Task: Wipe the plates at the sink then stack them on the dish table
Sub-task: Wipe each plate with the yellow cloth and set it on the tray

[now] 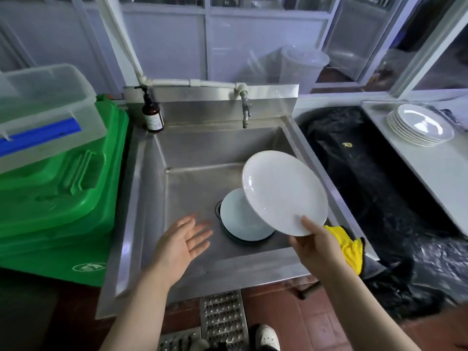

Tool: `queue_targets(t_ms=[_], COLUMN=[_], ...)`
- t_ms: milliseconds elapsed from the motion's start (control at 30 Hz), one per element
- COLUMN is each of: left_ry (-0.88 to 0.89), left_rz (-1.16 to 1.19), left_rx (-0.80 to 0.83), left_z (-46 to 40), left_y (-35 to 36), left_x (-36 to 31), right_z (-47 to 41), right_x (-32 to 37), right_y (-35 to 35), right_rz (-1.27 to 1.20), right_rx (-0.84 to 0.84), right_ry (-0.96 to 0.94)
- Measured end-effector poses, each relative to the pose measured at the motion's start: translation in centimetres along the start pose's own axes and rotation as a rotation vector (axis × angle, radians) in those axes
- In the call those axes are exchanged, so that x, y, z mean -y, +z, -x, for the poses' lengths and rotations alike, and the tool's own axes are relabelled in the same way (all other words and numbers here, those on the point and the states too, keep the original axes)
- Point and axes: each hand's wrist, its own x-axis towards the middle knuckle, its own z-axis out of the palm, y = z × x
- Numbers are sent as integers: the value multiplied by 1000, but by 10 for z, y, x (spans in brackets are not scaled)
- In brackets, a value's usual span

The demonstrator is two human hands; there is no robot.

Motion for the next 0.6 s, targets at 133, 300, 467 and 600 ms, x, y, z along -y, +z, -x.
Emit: queue_targets(t_ms=[133,300,467,600], left_ry=[-66,-107,-98,-113], left_rz=[-16,10,-116,-206], left_rx=[113,177,83,2], left_z=[2,0,0,5], left_y=[39,83,101,114], left_x=[12,25,42,59], right_z=[-6,-22,-35,-43], right_x=[10,24,40,51], right_y=[-12,-35,-56,-71], right_rz=[95,315,477,720], right_rx=[53,170,260,261], right_ry=[131,110,102,-2])
